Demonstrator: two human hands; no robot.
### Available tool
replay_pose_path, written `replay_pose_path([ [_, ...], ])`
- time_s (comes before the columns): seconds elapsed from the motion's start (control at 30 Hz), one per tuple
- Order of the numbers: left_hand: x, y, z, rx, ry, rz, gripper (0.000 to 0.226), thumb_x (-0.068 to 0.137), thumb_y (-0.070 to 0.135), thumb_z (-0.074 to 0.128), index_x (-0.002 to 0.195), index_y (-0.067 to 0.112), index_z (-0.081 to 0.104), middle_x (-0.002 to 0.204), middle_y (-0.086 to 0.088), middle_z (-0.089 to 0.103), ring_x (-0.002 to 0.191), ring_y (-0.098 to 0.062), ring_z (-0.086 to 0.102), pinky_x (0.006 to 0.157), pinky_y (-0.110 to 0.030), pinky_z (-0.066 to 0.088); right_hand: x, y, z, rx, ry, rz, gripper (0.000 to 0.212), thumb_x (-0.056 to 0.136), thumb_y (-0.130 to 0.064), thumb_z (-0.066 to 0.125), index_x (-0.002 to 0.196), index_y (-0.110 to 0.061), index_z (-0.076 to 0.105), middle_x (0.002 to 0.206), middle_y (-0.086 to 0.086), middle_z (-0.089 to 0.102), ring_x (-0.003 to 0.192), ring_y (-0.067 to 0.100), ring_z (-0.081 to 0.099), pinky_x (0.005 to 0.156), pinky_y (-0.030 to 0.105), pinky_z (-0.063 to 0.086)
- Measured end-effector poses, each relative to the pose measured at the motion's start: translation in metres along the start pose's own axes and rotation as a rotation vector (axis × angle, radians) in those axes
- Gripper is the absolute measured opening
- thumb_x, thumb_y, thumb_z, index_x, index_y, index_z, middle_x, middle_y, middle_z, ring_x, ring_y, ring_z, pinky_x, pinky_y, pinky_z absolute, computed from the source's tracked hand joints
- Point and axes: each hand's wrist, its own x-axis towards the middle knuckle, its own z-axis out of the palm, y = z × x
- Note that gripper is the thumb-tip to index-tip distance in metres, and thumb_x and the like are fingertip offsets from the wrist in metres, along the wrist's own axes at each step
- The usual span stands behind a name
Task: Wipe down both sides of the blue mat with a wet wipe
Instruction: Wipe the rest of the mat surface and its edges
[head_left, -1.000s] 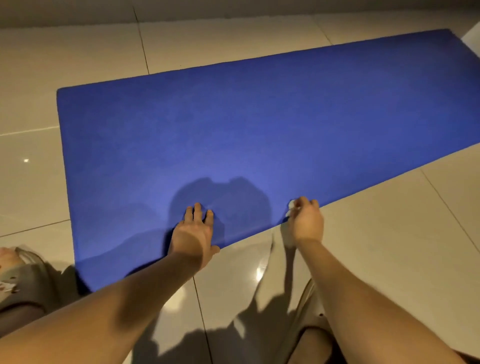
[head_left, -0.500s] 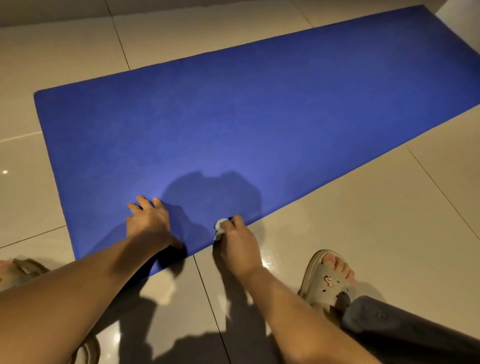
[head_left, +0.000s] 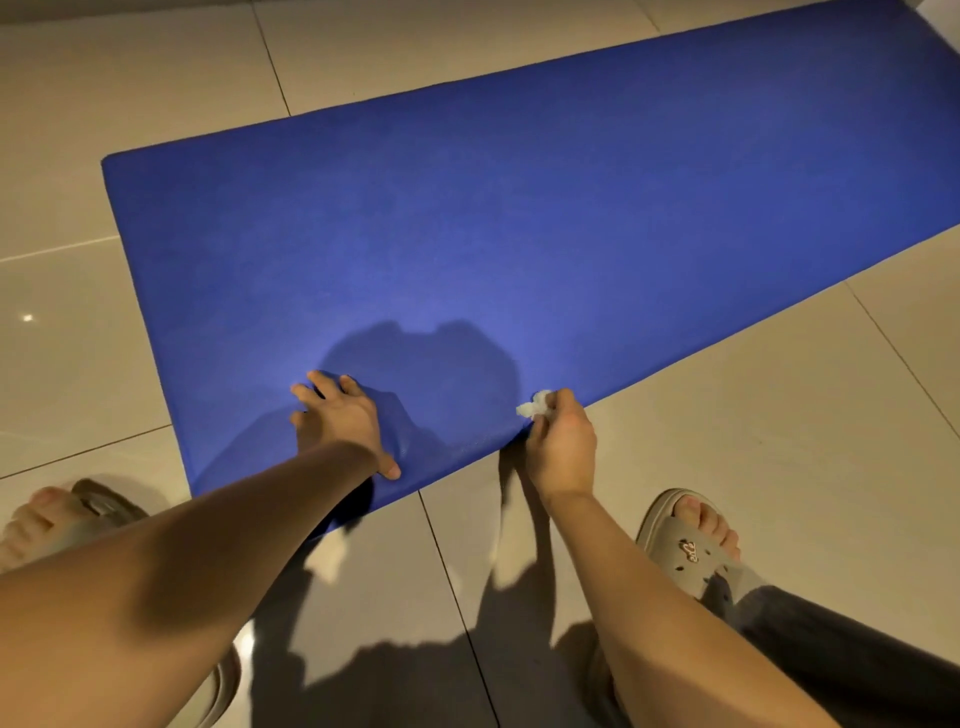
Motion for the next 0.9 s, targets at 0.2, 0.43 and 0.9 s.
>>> replay_pose_path([
  [0.2, 0.001, 0.000, 0.001, 0.009, -0.003, 0.014, 0.153, 0.052, 0.073, 0.086, 0.158, 0.003, 0.000, 0.161, -0.029, 0.001, 0.148, -0.052, 0.010, 0.110, -0.051, 0.036, -0.051, -0.025, 0.030, -0.086, -0.211, -0.257, 0.012, 0.091, -0.012, 0.058, 0.102, -0.014, 0.062, 0.102, 0.005, 0.065, 0.086, 0.028, 0.063, 0.075, 0.037, 0.051],
  [0.43, 0.000, -0.002, 0.000, 0.051, -0.003, 0.026, 0.152, 0.055, 0.077, 0.082, 0.159, 0.003, -0.002, 0.161, -0.030, 0.001, 0.148, -0.052, 0.012, 0.112, -0.051, 0.035, 0.030, 0.008, -0.007, -0.303, 0.051, -0.079, 0.013, 0.097, -0.027, 0.054, 0.098, -0.016, 0.061, 0.108, 0.007, 0.063, 0.083, 0.035, 0.064, 0.067, 0.038, 0.048],
  [0.9, 0.003, 0.001, 0.000, 0.081, -0.029, 0.032, 0.153, 0.057, 0.078, 0.079, 0.158, 0.000, -0.006, 0.160, -0.034, 0.000, 0.146, -0.056, 0.011, 0.109, -0.050, 0.041, -0.001, -0.037, 0.029, -0.362, -0.172, -0.355, 0.032, 0.083, -0.009, 0.060, 0.112, -0.021, 0.062, 0.106, 0.006, 0.064, 0.081, 0.036, 0.065, 0.060, 0.034, 0.041],
])
